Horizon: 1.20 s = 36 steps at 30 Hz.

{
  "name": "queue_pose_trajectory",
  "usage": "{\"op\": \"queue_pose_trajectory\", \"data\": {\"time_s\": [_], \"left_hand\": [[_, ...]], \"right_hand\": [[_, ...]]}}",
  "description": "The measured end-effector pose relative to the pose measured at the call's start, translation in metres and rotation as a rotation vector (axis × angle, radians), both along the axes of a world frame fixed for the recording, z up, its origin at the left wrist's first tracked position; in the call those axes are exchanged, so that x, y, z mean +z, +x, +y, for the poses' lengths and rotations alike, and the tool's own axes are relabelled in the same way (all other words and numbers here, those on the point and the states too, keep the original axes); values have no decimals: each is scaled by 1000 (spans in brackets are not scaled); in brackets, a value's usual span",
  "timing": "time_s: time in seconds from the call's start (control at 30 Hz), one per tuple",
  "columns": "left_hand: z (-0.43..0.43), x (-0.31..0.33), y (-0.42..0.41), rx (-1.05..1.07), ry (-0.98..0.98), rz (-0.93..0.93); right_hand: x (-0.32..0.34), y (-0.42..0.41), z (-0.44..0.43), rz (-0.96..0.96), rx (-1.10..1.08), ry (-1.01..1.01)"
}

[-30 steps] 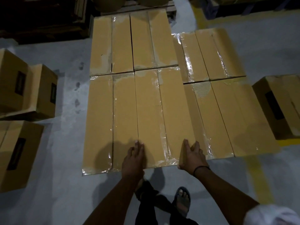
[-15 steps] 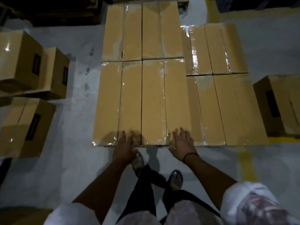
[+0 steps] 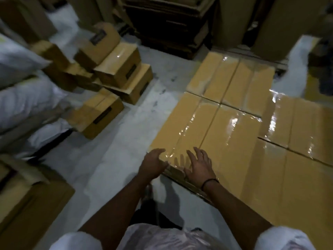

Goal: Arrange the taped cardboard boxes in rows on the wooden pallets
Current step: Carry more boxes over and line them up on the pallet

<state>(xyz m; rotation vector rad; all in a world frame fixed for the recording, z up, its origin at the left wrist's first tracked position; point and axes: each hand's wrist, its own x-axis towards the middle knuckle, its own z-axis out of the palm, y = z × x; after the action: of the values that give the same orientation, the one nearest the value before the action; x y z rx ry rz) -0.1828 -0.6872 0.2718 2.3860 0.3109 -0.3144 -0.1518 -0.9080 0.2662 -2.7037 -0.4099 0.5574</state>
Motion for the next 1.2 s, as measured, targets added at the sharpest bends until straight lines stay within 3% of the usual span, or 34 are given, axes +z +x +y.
{"op": "queue_pose_trajectory", "data": {"time_s": [0.2,0.53,0.87,1.2], "left_hand": [[72,20,-2,74,8,-23],[287,36,-19,270,1,-22],[427,37,-28,428,-45,7],[490,7,48,440,-99,96]], "right_hand": [[28,29,78,-113,115,32],[46,75,289,-147,151,196],[31,93,445,-34,199,263],[-1,166,560,195,45,395]]}}
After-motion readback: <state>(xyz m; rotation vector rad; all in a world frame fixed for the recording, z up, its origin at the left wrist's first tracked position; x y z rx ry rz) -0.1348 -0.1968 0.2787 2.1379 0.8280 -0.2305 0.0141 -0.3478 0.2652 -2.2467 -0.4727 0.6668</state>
